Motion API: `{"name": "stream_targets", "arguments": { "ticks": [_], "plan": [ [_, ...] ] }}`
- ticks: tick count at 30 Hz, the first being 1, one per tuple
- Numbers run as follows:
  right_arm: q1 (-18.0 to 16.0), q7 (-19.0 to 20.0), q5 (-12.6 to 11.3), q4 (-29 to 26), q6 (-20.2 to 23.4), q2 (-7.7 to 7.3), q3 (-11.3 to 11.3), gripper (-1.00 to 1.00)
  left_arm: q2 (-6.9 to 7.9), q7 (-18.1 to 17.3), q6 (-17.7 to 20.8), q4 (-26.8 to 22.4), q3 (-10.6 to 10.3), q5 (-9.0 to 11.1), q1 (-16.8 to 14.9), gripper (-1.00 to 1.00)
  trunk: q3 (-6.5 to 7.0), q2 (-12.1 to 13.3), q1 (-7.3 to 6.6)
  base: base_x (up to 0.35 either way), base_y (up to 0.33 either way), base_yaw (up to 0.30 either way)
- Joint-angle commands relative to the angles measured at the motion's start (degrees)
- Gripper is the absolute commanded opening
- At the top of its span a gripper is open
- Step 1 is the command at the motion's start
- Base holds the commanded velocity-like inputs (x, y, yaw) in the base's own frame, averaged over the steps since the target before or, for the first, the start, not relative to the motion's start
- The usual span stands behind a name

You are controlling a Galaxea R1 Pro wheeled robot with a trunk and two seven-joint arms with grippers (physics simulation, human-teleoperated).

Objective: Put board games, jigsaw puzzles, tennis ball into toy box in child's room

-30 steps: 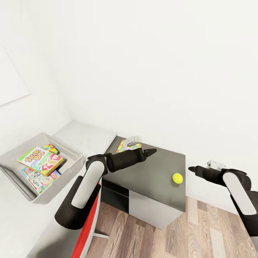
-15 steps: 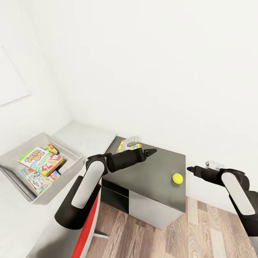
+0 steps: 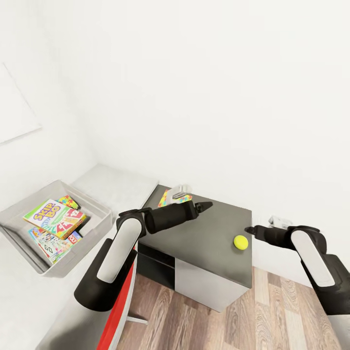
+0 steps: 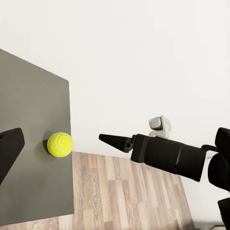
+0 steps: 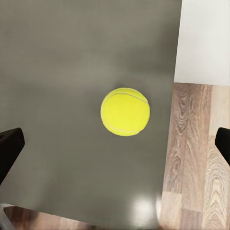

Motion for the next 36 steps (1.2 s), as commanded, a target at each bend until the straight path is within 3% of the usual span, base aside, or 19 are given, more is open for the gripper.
{"name": "stream_targets", "arguments": {
  "ticks": [1, 9, 18, 27, 36],
  "plan": [
    [-0.2, -0.6, -0.5, 0.1, 0.2, 0.07, 0.2, 1.00, -0.02, 0.6, 0.1, -0.1, 0.0, 0.6, -0.1, 1.00, -0.11, -0.1, 0.03, 0.000, 0.000, 0.000],
    [-0.7, -0.8, -0.2, 0.5, 0.2, 0.37, 0.3, 1.00, 0.04, 0.5, 0.1, -0.1, 0.0, 0.6, -0.1, 1.00, -0.11, -0.1, 0.03, 0.000, 0.000, 0.000],
    [-1.7, -0.8, 2.3, 0.8, 0.2, 0.57, 0.3, 1.00, 0.06, 0.4, 0.2, -0.1, 0.0, 0.6, -0.1, 1.00, -0.35, -0.1, 0.03, 0.000, 0.000, 0.000],
    [-5.3, -0.7, 3.5, 6.1, -0.1, 1.02, 0.4, 1.00, 0.07, 0.3, 0.2, -0.1, 0.0, 0.6, -0.1, 1.00, -1.05, -0.1, 0.03, 0.000, 0.000, 0.000],
    [-6.6, -0.4, 3.7, 8.0, -0.2, 1.11, 0.3, 1.00, 0.07, 0.2, 0.2, -0.1, 0.0, 0.6, -0.1, 1.00, -1.86, -0.1, 0.03, 0.000, 0.000, 0.000]
  ]
}}
